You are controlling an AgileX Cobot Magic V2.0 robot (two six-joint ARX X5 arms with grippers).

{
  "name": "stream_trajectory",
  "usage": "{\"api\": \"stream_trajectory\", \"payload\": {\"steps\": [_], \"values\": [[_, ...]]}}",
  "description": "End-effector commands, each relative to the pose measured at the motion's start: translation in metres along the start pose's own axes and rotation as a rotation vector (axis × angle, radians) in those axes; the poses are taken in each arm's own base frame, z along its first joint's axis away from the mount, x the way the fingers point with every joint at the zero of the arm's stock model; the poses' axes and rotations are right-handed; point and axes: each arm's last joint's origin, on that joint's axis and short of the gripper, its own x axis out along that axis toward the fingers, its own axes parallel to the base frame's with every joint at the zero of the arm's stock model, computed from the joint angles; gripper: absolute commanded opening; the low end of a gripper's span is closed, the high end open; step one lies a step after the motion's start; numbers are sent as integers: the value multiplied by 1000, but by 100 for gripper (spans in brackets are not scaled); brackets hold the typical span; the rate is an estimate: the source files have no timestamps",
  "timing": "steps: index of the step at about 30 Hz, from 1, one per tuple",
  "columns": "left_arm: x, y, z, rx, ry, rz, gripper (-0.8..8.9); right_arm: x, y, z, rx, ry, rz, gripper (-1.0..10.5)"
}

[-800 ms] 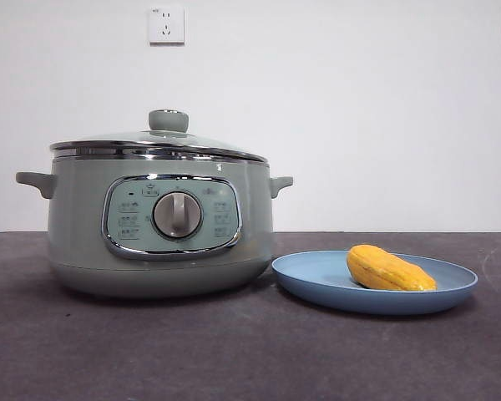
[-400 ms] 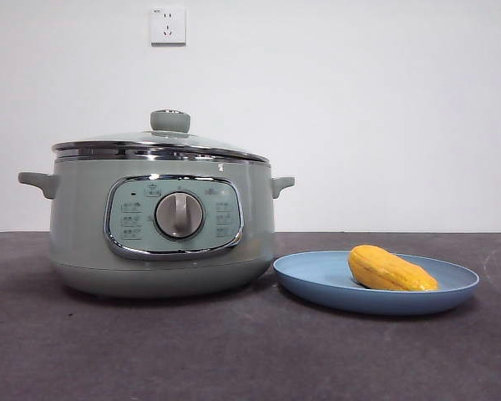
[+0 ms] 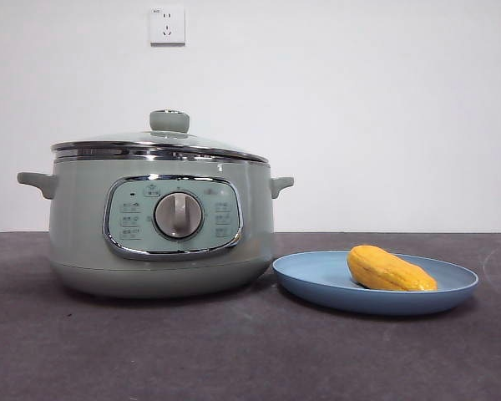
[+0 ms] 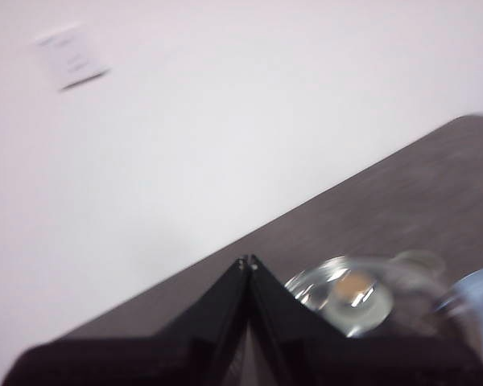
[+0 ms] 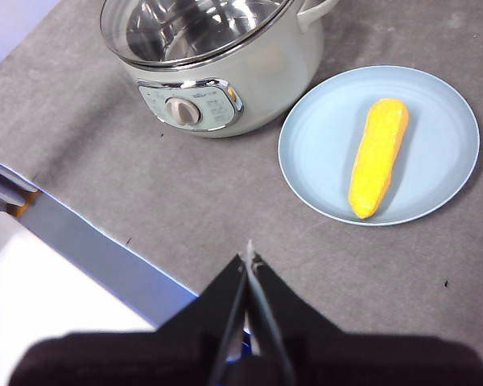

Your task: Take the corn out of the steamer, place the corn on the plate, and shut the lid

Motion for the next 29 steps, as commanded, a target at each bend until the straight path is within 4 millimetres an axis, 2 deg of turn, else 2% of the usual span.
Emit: {"api": "stream_trajectory", "payload": {"steps": [1,7,13,25,28,29], "values": [[2,-13,-48,-18,55,41,-4,1,0,0,-7,-3,0,1],[-1,-36,-123,-119,87,149,-4,1,0,0,-7,-3,-1,1],[0,-53,-176,-175,122,200,-4,1,0,0,-7,-3,0,1],[5,-74,-242,-249,207,195,-4,1,0,0,-7,-3,0,1],[6,-78,-255,-297,202,201,-4,1,0,0,-7,-3,-1,1],[5,-78,-254,-309,188,205,-4,1,0,0,-7,-3,-1,1]]}}
